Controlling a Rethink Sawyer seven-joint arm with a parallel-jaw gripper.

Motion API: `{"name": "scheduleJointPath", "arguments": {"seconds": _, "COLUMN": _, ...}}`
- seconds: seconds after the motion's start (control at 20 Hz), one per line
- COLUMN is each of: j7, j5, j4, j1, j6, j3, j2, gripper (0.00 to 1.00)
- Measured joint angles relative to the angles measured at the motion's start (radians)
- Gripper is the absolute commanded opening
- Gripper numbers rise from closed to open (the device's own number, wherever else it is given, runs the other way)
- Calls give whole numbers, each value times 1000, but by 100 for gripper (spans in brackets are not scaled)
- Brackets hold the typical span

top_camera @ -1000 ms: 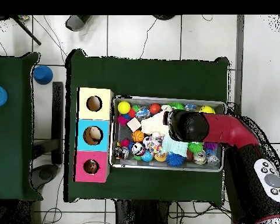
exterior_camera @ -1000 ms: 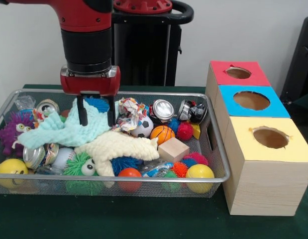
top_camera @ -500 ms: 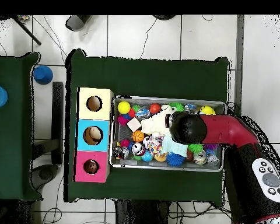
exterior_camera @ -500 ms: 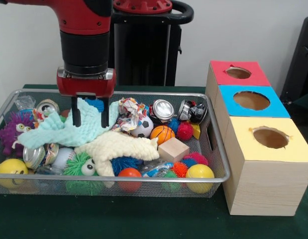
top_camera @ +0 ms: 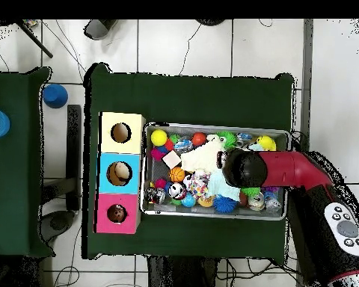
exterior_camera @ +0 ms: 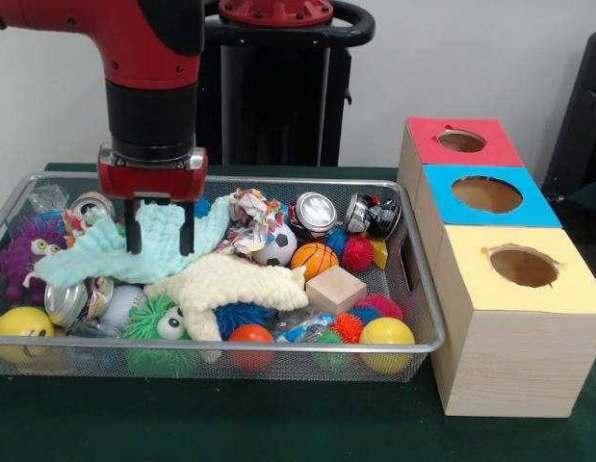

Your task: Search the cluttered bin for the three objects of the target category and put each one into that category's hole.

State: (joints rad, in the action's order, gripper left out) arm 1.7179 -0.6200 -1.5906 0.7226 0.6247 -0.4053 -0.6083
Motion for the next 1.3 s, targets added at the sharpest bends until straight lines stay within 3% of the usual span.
{"name": "scheduleJointPath", "arguments": {"seconds": 0.65, "j7": 0, "j5": -6, "j4": 74, "j1": 72, "j6": 1, "j3": -3, "j2": 149, "gripper": 100}}
{"name": "scheduleJointPath", "arguments": {"seconds": 1.3, "j7": -19, "j5": -6, "j4": 135, "j1": 143, "j6": 46, "j3": -45, "j2": 188, "gripper": 100}}
